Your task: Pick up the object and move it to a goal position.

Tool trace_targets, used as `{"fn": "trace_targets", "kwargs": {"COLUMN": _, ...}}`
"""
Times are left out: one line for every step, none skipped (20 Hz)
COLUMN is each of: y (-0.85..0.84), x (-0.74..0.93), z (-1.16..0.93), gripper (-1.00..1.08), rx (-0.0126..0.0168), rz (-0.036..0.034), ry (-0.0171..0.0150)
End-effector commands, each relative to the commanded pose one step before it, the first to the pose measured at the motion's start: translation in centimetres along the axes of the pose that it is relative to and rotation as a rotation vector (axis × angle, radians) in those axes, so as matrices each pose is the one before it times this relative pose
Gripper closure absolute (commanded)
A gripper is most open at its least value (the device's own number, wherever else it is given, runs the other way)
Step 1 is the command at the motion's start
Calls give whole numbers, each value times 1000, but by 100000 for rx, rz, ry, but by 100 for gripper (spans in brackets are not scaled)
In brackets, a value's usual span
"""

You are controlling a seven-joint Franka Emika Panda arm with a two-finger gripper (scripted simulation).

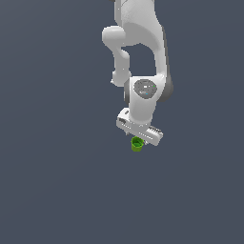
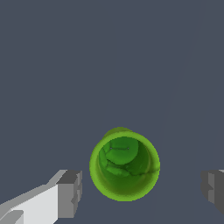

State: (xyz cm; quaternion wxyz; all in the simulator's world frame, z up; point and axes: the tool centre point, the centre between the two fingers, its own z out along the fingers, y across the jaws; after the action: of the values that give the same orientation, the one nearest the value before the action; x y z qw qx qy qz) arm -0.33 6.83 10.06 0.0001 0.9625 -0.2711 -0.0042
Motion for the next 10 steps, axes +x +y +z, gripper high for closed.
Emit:
{"fn": "trace_targets", "kwargs": {"y": -444, "x": -198, "z": 275, "gripper": -92, "rx": 102, "rz": 3746, "ry": 299}}
{"fn": "trace_targets", "kwargs": {"y": -144, "x": -78, "z": 91, "gripper": -92, "rx": 31, "rz": 1158, "ry": 86}}
{"fn": "trace_targets", "kwargs": {"y": -129, "x": -72, "z": 83, "gripper": -92, "rx": 29, "rz": 1049, "ry": 78}}
{"fn": "trace_targets", "kwargs": {"y": -115, "x": -67, "z": 74, "gripper": -92, "rx": 27, "rz": 936, "ry": 69}}
{"fn": "trace_targets", "kwargs": {"y": -99, "x": -59, "z": 65, "gripper": -92, "rx": 24, "rz": 829, "ry": 61}}
{"fn": "trace_targets", "kwargs": {"y": -87, "x": -53, "z": 56, "gripper": -92, "rx": 21, "rz": 715, "ry": 53}}
{"fn": "trace_targets", "kwargs": {"y": -72, "x": -45, "z": 48, "gripper": -92, "rx": 18, "rz": 608, "ry": 45}}
{"fn": "trace_targets", "kwargs": {"y": -59, "x": -37, "z": 39, "gripper": -92, "rx": 15, "rz": 496, "ry": 37}}
{"fn": "trace_targets", "kwargs": {"y": -47, "x": -31, "z": 30, "gripper": -92, "rx": 12, "rz": 383, "ry": 28}}
{"fn": "trace_targets", "kwargs": {"y": -33, "x": -21, "z": 22, "gripper": -92, "rx": 9, "rz": 275, "ry": 20}}
